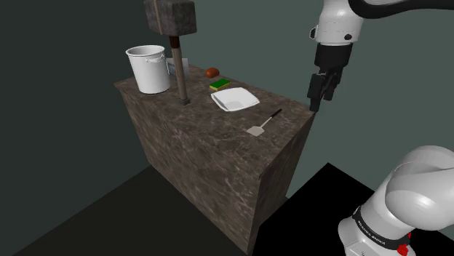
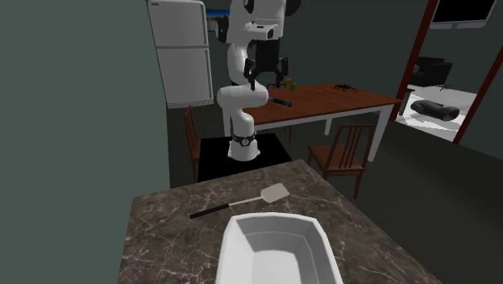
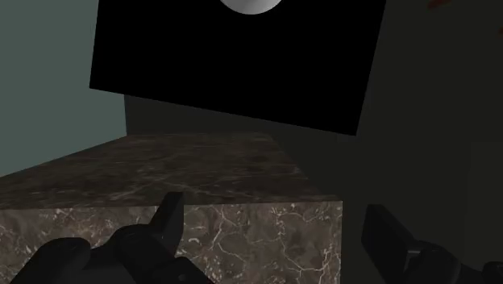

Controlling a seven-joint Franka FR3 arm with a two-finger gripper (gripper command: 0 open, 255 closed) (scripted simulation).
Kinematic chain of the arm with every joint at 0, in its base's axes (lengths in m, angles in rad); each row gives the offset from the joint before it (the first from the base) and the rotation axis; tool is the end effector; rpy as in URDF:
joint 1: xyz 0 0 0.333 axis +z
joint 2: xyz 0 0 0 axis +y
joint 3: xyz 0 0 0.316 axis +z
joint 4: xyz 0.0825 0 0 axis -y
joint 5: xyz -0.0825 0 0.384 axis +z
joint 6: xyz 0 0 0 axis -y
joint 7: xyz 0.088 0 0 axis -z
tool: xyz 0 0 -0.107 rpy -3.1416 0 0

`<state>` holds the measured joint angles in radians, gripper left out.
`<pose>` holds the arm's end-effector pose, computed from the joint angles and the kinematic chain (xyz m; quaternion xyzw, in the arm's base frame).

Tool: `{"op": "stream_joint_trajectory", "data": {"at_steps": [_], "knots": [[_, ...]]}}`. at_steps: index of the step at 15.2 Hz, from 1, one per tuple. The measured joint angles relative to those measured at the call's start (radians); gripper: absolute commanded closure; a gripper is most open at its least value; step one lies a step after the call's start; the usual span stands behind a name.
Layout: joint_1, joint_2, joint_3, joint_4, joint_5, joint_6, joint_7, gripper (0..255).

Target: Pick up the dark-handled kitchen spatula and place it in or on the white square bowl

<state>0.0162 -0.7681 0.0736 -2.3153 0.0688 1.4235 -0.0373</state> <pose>0.2940 0.0418 0.5912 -0.9965 -0.0544 0.0626 0.0078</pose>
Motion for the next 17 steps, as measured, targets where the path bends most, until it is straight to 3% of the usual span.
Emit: {"op": "stream_joint_trajectory", "data": {"at_steps": [4, 11, 17], "knots": [[-0.03, 0.043, 0.032, -0.017, 0.019, 0.071, 0.094, 0], [-0.128, 0.21, 0.129, -0.029, 0.053, 0.295, 0.411, 0], [-0.222, 0.4, 0.184, -0.002, 0.028, 0.492, 0.68, 0]]}}
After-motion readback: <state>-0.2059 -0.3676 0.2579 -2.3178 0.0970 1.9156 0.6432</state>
